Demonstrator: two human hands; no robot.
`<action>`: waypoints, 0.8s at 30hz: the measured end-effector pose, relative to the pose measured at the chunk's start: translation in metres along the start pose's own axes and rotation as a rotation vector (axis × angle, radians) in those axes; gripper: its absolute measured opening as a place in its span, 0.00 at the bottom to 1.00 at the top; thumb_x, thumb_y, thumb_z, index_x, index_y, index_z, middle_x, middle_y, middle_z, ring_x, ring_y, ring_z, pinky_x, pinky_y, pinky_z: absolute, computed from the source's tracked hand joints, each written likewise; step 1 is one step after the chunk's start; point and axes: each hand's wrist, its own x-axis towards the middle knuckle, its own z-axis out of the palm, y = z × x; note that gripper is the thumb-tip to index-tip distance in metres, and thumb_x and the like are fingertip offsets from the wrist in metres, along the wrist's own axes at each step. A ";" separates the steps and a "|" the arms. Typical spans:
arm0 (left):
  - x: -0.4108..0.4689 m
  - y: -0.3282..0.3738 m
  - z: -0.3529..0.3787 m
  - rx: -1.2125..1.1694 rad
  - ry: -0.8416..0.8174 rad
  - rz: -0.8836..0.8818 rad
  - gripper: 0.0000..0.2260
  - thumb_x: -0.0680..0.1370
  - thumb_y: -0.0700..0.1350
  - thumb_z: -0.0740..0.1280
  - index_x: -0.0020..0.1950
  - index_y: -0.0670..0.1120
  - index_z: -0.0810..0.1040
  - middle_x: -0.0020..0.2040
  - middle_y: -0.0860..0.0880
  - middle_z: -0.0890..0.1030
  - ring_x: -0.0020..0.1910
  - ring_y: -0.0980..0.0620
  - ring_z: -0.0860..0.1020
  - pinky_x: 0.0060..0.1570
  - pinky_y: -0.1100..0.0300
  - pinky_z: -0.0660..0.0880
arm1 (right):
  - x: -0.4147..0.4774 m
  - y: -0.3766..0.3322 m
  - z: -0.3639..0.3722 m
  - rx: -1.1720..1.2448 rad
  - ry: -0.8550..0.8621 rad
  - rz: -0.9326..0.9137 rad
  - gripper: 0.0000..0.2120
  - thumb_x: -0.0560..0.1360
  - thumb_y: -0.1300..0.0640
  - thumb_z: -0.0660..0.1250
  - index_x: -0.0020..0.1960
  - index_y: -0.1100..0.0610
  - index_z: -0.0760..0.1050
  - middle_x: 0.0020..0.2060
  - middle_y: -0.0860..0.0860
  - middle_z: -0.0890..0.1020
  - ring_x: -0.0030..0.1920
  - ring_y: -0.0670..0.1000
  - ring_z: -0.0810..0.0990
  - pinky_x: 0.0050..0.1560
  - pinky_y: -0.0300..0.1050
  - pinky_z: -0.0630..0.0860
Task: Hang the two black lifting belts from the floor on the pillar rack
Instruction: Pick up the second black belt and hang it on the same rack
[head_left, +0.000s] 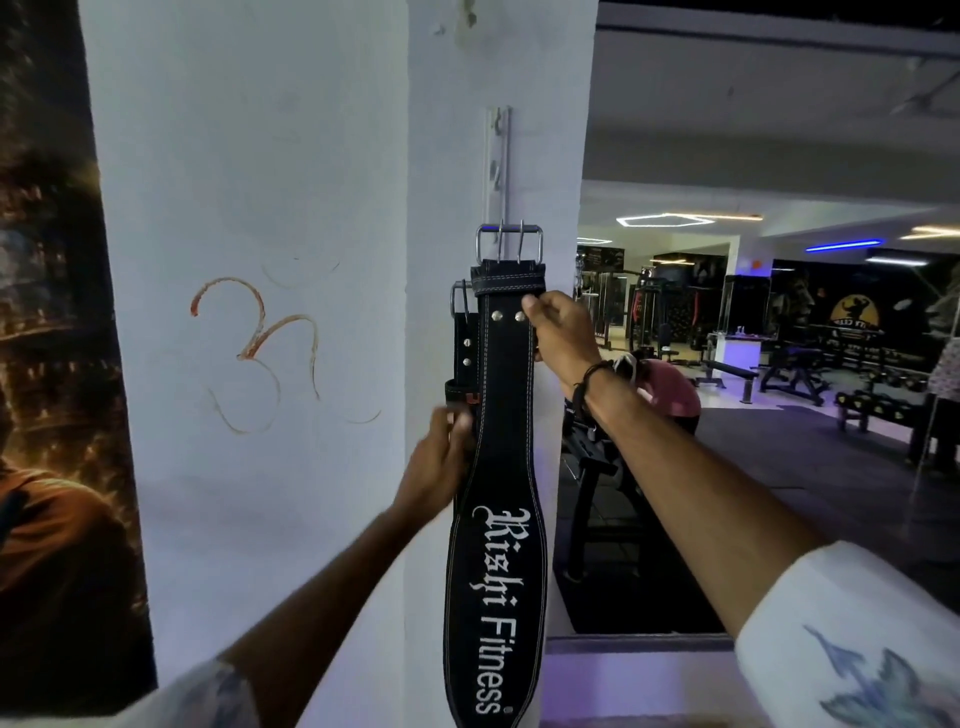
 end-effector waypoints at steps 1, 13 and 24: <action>0.022 0.017 -0.005 -0.032 0.053 0.042 0.12 0.84 0.58 0.52 0.66 0.56 0.64 0.41 0.49 0.80 0.37 0.45 0.82 0.37 0.39 0.81 | -0.002 0.001 0.003 0.002 -0.014 -0.004 0.12 0.79 0.51 0.64 0.49 0.60 0.77 0.36 0.46 0.77 0.40 0.47 0.75 0.46 0.51 0.76; 0.108 0.086 -0.033 -0.188 0.109 0.157 0.18 0.84 0.51 0.58 0.73 0.51 0.59 0.49 0.43 0.83 0.45 0.44 0.83 0.49 0.47 0.81 | -0.017 0.012 0.016 0.119 -0.060 0.052 0.08 0.78 0.51 0.66 0.41 0.50 0.76 0.38 0.47 0.81 0.40 0.48 0.79 0.47 0.50 0.78; 0.112 0.087 -0.030 -0.038 0.093 0.202 0.17 0.85 0.43 0.56 0.75 0.47 0.67 0.60 0.47 0.80 0.56 0.49 0.80 0.58 0.59 0.76 | -0.008 0.002 0.015 -0.043 -0.020 -0.180 0.27 0.72 0.64 0.68 0.67 0.43 0.69 0.58 0.48 0.77 0.55 0.48 0.79 0.51 0.39 0.79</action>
